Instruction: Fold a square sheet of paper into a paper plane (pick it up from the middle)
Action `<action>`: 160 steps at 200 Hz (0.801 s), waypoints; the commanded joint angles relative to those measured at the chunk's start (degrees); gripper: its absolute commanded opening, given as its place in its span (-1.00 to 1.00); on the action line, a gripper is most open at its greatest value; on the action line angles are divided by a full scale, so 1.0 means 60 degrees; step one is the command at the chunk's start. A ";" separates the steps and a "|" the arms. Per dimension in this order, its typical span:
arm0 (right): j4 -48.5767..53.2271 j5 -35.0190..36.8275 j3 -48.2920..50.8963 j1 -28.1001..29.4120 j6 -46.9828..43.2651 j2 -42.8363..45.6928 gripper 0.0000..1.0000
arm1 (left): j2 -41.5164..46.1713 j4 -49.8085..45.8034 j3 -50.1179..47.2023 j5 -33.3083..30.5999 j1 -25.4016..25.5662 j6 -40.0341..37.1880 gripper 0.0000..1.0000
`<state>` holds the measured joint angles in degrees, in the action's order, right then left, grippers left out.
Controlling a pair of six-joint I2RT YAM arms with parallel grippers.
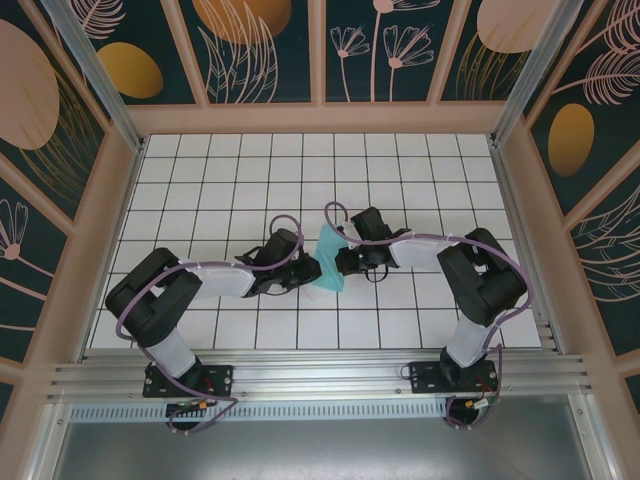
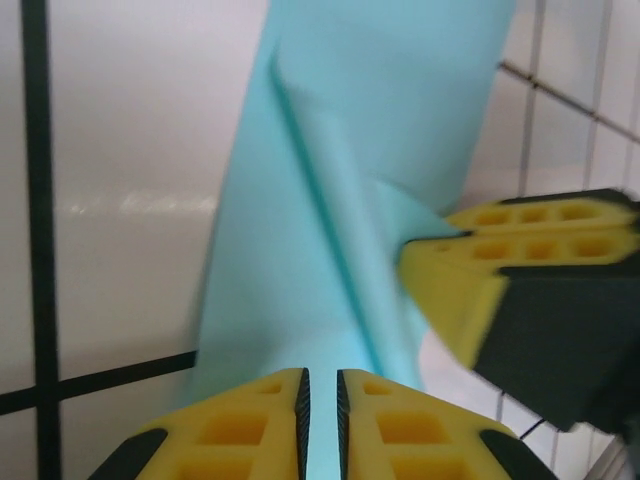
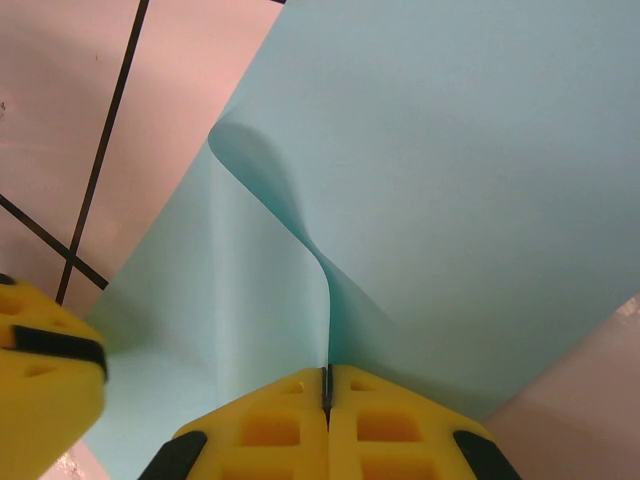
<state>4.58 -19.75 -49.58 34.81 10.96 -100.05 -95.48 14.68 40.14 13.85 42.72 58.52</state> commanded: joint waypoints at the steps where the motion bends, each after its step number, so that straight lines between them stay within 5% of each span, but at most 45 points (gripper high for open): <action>1: 0.0170 0.0372 0.0119 -0.0097 -0.0069 -0.0173 -0.99 | 0.0313 0.0077 0.0486 -0.0366 0.0003 -0.0029 -0.63; 160: -0.0102 0.0274 0.0419 -0.0095 -0.0010 -0.0138 -0.99 | -0.1501 0.1607 0.1469 -0.0164 -0.0179 0.1077 -0.67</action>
<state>2.98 -19.79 -48.80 34.81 11.00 -100.03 -103.22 20.82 47.18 11.66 42.00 63.96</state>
